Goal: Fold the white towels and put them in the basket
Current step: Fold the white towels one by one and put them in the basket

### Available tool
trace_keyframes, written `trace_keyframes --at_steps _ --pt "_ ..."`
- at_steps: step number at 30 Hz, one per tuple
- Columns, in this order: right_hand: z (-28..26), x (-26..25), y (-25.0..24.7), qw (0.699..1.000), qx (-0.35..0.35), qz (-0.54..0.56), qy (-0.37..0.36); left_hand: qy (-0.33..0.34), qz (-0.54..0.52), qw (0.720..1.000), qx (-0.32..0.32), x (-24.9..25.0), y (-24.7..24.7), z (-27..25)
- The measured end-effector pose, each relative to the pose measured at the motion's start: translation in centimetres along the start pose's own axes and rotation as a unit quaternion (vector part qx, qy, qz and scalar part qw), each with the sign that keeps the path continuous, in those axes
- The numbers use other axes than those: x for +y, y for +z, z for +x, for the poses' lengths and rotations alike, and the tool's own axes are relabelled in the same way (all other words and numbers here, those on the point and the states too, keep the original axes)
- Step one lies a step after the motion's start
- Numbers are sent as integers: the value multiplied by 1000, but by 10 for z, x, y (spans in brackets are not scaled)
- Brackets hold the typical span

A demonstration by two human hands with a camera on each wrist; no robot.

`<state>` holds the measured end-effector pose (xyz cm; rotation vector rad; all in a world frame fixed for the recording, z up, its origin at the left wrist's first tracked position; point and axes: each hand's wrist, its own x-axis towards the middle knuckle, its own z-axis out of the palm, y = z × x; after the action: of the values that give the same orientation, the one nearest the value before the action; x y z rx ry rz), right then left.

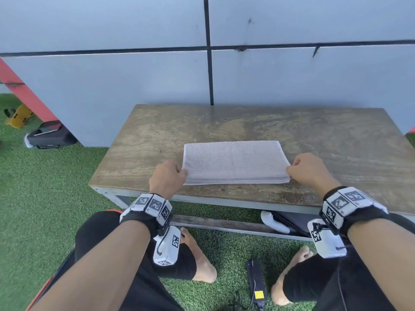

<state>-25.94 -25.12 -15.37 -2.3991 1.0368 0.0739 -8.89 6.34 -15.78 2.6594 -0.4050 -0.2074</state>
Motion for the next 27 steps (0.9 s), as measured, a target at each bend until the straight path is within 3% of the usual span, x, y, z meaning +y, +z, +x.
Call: trace_keyframes --at_steps 4,6,9,10,13,17,22,27 --pt "-3 -5 0 996 -71 -47 38 -23 33 999 -26 5 1 -3" --pt "-10 -15 3 996 -25 -83 34 2 55 998 0 14 3 -4" --pt "-12 -35 15 988 93 -112 -47 109 29 993 41 33 17 4" --pt "-11 -46 21 986 102 -89 -96 149 23 988 42 42 24 8" --pt "-1 -76 48 977 38 -55 -202 220 26 975 28 71 51 22" --pt "16 -85 89 967 -38 -101 -231 208 70 974 -50 84 89 29" --pt "19 -74 104 959 15 -151 -241 207 103 973 -24 74 107 31" --pt "18 -75 105 960 10 -151 -235 202 99 974 -20 72 108 30"
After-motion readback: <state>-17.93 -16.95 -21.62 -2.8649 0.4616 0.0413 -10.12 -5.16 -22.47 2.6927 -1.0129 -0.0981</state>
